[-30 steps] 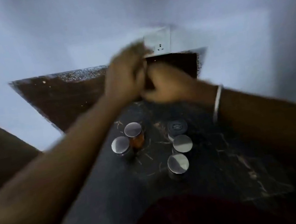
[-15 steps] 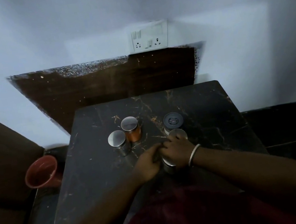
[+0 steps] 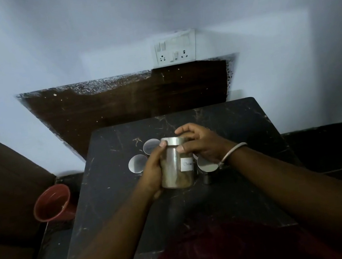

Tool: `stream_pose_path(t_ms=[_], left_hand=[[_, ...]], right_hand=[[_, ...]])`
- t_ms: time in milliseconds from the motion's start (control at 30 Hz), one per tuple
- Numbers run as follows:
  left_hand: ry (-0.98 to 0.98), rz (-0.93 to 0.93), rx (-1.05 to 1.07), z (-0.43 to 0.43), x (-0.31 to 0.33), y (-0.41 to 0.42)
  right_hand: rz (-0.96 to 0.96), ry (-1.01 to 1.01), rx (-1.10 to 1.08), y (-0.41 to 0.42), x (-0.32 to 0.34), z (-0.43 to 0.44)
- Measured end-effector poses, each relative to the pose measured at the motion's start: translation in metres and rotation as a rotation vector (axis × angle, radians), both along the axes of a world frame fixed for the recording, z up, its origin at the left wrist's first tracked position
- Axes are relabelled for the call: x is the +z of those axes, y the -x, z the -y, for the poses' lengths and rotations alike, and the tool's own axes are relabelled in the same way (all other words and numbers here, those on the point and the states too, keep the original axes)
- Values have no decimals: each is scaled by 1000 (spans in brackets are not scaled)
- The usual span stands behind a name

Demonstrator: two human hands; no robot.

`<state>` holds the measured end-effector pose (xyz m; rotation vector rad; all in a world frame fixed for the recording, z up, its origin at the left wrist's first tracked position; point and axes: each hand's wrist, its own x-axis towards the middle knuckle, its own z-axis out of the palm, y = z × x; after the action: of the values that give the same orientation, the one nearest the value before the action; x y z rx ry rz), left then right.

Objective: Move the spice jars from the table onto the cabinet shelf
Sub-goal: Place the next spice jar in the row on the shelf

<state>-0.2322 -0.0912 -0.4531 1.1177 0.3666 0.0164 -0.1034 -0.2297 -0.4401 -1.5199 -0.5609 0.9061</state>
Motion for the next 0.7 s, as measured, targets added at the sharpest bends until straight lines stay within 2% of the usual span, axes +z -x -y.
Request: stream_pose_path(t_ms=[100, 200, 300, 467, 700], left_hand=[[102, 28, 77, 2, 15, -2], [250, 50, 124, 2, 24, -3], [330, 50, 119, 0, 27, -5], [236, 58, 77, 0, 35, -6], [184, 132, 2, 4, 51, -8]], right_hand=[[-72, -158, -169, 20, 0, -8], [-154, -282, -213, 31, 12, -6], [-57, -300, -250, 36, 27, 3], [120, -318, -296, 44, 46, 9], [123, -371, -322, 52, 54, 5]])
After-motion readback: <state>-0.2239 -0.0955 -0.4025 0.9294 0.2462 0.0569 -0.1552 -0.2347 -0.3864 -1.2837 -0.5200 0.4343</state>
